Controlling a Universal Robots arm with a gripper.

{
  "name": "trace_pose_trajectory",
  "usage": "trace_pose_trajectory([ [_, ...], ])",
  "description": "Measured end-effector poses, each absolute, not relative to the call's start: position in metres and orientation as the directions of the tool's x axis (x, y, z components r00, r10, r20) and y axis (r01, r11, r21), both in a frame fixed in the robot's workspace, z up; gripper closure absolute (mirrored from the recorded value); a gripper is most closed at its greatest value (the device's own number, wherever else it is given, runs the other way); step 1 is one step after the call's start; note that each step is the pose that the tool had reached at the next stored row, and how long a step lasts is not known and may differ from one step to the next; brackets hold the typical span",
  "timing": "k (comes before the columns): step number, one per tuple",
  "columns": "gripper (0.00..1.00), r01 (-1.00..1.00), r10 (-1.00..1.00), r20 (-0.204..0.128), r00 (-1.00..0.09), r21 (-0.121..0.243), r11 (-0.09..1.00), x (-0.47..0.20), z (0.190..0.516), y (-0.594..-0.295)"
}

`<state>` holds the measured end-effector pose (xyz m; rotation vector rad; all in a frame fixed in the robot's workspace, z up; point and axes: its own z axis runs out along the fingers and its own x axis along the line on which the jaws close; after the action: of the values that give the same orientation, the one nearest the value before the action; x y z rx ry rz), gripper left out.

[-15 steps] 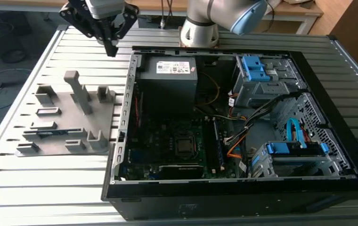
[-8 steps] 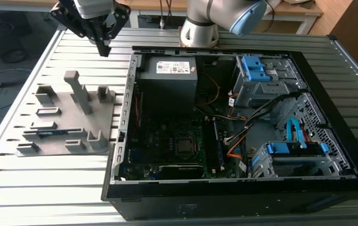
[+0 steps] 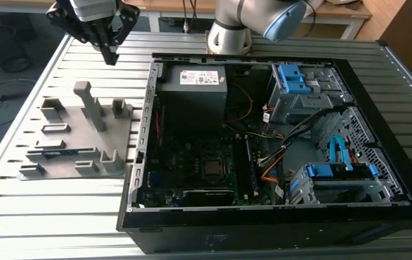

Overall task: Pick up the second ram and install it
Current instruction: 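Reach for the second ram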

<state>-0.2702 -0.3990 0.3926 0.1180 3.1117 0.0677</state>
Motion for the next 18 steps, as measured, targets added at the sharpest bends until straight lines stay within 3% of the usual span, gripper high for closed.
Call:
trace_pose_trajectory([
  [18, 0.9, 0.075, 0.076, -0.025, -0.997, 0.044, 0.996, -0.307, 0.391, -0.399],
])
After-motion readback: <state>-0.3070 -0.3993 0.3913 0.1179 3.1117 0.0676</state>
